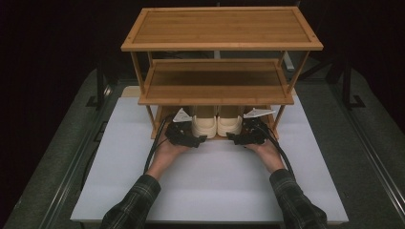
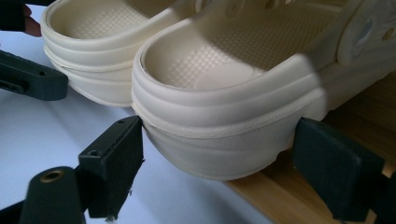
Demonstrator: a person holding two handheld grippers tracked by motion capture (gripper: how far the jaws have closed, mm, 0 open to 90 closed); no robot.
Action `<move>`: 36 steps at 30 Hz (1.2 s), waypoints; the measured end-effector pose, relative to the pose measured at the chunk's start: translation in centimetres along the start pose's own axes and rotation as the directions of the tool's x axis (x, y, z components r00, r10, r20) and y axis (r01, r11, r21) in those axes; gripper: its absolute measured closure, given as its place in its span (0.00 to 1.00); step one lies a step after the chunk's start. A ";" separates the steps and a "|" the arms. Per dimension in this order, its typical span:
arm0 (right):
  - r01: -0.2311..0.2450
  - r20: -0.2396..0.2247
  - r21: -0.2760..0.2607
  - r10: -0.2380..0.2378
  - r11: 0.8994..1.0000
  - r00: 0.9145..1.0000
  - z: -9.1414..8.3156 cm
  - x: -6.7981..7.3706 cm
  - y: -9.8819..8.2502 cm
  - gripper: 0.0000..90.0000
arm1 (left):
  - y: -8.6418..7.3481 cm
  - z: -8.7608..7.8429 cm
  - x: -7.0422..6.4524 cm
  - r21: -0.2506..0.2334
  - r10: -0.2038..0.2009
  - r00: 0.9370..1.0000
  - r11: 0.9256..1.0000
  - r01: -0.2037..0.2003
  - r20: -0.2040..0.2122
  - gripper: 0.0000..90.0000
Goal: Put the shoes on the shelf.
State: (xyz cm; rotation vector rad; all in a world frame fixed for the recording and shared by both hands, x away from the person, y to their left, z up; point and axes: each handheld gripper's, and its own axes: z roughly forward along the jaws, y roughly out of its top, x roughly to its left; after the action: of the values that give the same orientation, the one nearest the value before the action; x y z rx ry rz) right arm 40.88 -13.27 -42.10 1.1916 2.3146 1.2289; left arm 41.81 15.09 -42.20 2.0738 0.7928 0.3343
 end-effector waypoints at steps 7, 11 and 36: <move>-0.032 0.031 0.013 0.032 0.999 0.999 0.9 -0.7 0.7 0.19 | 0.4 1.3 0.8 0.001 -0.001 1.000 1.000 0.001 -0.030 0.13; 0.003 0.054 0.022 -0.004 1.000 0.999 1.6 -1.3 0.2 0.21 | 0.0 2.2 0.9 0.036 0.024 0.999 0.999 -0.023 -0.035 0.13; -0.013 0.067 0.022 0.012 1.000 0.998 0.7 -1.3 -0.1 0.09 | 0.1 1.2 0.5 0.081 0.031 0.999 0.996 -0.028 -0.036 0.13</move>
State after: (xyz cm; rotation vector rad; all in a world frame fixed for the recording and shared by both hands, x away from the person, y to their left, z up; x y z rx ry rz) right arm 42.04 -13.93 -42.77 1.2370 2.2825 1.1520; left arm 42.81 14.62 -42.85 2.1618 0.8107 0.3637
